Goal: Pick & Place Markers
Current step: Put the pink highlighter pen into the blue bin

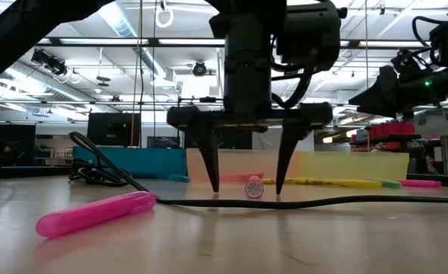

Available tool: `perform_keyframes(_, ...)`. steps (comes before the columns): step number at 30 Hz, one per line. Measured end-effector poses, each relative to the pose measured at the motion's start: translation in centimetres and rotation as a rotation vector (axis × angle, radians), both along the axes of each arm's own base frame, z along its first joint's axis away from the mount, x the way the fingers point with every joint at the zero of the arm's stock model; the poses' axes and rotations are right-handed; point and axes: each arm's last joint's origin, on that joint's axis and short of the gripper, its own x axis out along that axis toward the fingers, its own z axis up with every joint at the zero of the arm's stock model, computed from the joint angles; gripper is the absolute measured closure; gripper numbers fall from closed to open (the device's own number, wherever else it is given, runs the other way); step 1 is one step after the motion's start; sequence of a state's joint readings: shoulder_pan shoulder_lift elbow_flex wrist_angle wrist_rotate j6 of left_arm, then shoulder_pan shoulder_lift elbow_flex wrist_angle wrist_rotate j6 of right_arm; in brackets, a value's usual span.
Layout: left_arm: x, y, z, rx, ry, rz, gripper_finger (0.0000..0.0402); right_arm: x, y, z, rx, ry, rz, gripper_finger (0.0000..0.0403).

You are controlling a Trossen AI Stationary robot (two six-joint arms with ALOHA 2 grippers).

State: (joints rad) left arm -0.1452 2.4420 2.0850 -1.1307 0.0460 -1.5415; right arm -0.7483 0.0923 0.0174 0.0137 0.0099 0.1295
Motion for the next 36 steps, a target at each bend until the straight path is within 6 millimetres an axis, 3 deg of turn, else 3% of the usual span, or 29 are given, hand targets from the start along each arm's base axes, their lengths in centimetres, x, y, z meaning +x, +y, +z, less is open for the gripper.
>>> perform_keyframes(4, 0.0, 0.0, -0.1, 0.001, 0.0, -0.016, 0.0076, 0.0, 0.0, 0.0, 0.0, 0.0, 0.0, 0.0158)
perform_keyframes(7, 0.0, 0.0, -0.1, 0.002, 0.003, -0.019, 0.011, 0.0, 0.0, 0.0, 0.0, 0.0, 0.001, 0.0158)
perform_keyframes(20, 0.0, 0.0, -0.1, -0.001, -0.005, -0.067, 0.0336, 0.0, 0.0, 0.0, 0.0, 0.0, 0.0, 0.0158)
perform_keyframes(30, -0.2, 0.0, 0.4, -0.021, 0.012, -0.181, 0.0337, 0.0, 0.0, 0.0, 0.0, 0.001, 0.0, 0.0158)
perform_keyframes(36, -0.5, 0.1, 2.0, -0.035, -0.008, -0.302, 0.0337, 0.0, 0.0, 0.0, 0.0, 0.0, 0.0, 0.0158)
